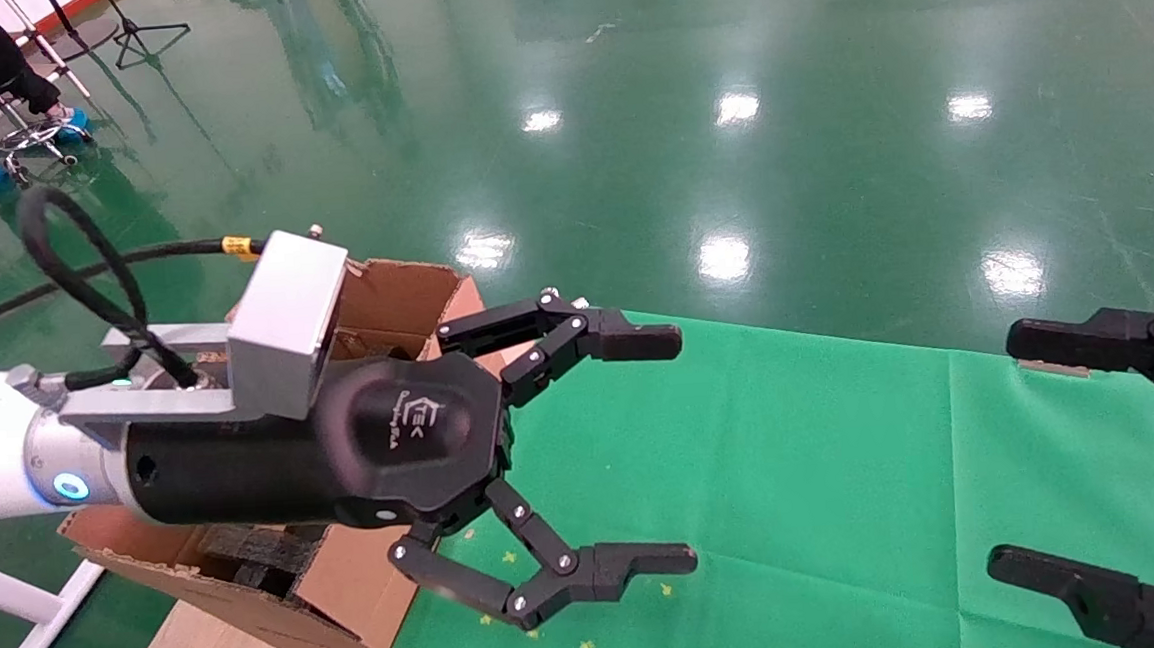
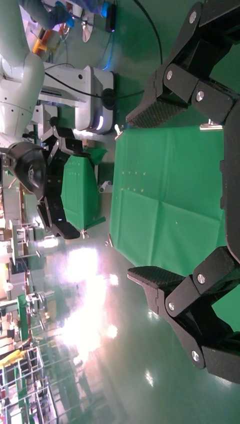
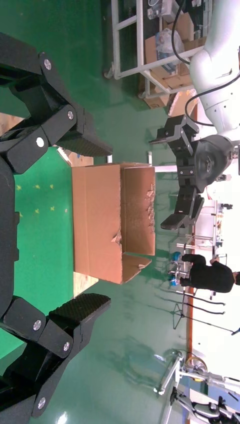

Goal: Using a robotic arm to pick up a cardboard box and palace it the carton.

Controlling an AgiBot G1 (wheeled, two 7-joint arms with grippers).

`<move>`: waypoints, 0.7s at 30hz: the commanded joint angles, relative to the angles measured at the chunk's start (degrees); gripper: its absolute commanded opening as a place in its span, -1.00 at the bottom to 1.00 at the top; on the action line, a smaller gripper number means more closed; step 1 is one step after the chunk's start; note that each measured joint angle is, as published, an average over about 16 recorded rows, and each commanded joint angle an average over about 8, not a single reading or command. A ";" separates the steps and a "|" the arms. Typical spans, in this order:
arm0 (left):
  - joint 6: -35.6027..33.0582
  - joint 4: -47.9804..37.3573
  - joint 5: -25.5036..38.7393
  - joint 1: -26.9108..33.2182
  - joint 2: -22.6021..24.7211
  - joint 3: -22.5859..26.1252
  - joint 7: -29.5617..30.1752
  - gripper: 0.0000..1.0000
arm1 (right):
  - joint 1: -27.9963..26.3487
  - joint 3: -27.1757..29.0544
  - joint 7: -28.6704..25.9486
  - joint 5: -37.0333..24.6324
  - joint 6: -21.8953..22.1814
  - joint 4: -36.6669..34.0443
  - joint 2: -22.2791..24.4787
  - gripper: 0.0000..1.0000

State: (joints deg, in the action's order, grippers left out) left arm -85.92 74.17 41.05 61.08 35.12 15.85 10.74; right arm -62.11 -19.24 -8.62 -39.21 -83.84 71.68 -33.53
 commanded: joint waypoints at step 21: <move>0.23 -0.58 0.75 0.44 -0.10 0.14 0.01 1.00 | 0.00 0.00 0.00 0.00 0.00 0.00 0.00 1.00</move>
State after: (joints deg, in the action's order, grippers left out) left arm -85.69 73.60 41.80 61.51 35.02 15.99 10.75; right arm -62.11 -19.24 -8.62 -39.21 -83.84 71.68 -33.53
